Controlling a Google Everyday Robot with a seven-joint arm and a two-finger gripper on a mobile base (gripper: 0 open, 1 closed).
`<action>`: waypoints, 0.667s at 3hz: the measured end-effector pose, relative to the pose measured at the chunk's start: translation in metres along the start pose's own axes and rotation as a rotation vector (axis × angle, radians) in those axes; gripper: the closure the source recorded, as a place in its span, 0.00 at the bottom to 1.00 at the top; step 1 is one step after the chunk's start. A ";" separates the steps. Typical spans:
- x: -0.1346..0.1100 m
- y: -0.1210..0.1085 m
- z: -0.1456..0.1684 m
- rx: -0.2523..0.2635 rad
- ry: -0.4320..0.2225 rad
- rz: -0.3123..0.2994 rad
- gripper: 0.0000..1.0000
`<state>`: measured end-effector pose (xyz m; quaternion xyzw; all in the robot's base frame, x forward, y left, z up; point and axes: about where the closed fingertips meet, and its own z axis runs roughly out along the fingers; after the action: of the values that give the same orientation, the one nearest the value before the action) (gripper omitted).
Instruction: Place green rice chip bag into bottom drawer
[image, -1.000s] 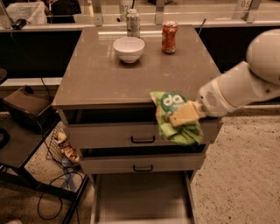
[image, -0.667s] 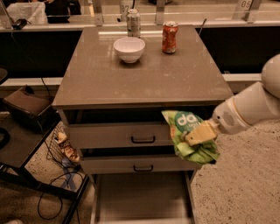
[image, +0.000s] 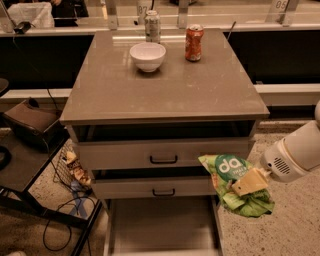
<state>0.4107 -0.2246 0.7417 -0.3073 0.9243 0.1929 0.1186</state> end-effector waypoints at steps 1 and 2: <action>0.000 0.000 0.000 0.000 0.000 0.000 1.00; 0.007 0.002 0.030 -0.010 0.017 0.010 1.00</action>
Offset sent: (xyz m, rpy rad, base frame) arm -0.0111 0.0360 -0.1060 -0.0052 0.0818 -0.0088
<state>0.4074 -0.2142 0.7128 -0.3048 0.9259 0.1954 0.1081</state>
